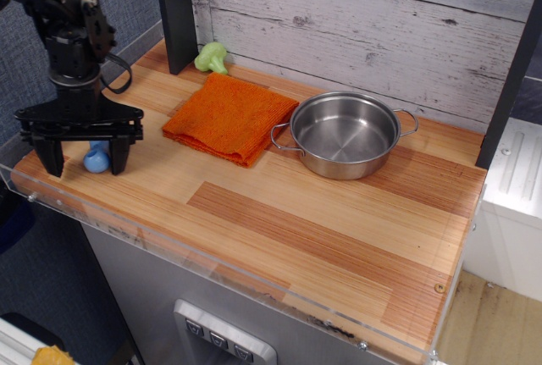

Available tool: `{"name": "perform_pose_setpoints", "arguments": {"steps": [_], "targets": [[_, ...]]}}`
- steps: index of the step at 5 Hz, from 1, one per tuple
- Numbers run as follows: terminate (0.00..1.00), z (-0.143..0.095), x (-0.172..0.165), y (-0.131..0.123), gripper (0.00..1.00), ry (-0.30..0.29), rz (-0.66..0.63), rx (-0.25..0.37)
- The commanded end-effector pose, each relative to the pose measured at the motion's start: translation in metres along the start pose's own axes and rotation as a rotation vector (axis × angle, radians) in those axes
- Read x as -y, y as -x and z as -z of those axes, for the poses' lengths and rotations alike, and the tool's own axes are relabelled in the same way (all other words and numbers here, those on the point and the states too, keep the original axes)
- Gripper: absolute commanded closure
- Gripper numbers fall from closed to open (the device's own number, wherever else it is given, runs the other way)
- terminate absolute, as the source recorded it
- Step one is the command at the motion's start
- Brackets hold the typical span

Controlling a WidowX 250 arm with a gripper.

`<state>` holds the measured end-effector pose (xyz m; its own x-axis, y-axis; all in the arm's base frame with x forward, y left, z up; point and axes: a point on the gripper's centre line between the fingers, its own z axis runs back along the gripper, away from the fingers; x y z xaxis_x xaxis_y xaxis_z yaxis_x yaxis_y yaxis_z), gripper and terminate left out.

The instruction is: Pick up the blue spoon and place it on the middle right of the table

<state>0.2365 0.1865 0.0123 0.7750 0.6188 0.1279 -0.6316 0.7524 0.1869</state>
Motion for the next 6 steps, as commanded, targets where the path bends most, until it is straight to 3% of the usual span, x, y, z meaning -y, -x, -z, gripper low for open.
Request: {"name": "perform_pose_setpoints", "arguments": {"steps": [1, 4, 5, 6], "targets": [[0.0, 0.001, -0.003, 0.001, 1.0, -0.002, 0.023, 0.026], [0.0, -0.007, -0.005, -0.004, 1.0, 0.062, 0.032, 0.036], [0.0, -0.018, -0.004, -0.008, 1.0, 0.086, 0.049, 0.061], [0.0, -0.043, -0.001, -0.012, 1.0, 0.118, 0.056, 0.113]]}}
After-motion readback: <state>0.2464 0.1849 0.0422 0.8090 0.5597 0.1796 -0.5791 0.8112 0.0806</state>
